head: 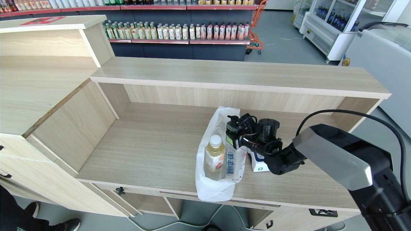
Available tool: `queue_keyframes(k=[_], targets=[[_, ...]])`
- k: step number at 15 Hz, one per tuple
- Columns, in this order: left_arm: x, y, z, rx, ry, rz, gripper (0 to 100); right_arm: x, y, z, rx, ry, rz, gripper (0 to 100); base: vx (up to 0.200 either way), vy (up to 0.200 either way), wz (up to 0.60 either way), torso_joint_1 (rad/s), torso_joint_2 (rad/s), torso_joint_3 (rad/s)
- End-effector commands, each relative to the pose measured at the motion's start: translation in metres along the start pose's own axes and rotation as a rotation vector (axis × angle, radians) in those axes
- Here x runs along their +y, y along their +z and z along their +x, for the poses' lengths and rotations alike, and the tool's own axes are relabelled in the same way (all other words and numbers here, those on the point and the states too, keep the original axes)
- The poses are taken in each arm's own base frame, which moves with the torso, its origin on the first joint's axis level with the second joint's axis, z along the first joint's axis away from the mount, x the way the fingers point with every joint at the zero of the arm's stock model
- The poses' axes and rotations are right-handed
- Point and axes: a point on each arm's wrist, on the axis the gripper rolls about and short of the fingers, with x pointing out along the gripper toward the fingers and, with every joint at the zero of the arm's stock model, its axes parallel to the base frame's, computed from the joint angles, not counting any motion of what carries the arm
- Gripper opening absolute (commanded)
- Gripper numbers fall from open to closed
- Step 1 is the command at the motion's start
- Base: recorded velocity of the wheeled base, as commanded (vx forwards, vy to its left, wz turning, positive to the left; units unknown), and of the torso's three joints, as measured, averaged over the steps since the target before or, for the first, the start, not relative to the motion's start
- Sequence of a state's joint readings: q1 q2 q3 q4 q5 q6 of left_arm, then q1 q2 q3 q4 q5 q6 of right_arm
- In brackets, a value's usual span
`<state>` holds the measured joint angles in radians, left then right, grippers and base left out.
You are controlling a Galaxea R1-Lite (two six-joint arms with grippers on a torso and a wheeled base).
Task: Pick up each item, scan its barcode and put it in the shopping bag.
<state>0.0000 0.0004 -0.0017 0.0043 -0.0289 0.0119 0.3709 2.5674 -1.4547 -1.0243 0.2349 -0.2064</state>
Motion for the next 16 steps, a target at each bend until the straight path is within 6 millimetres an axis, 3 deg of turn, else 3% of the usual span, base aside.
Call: queue_keyframes(k=[1, 7, 16], targets=[[0.000, 0.000, 0.000, 0.000, 0.000, 0.000, 0, 0.000, -0.006, 0.004, 0.002, 0.002, 0.001, 0, 0.000, 0.000, 0.00, 0.000, 0.00, 0.000], [0.000, 0.000, 0.000, 0.000, 0.000, 0.000, 0, 0.000, -0.018, 0.017, -0.018, 0.017, -0.001, 0, 0.000, 0.000, 0.00, 0.000, 0.00, 0.000], [0.000, 0.000, 0.000, 0.002, 0.000, 0.000, 0, 0.000, -0.027, 0.018, -0.008, 0.017, -0.001, 0, 0.000, 0.000, 0.00, 0.000, 0.00, 0.000]])
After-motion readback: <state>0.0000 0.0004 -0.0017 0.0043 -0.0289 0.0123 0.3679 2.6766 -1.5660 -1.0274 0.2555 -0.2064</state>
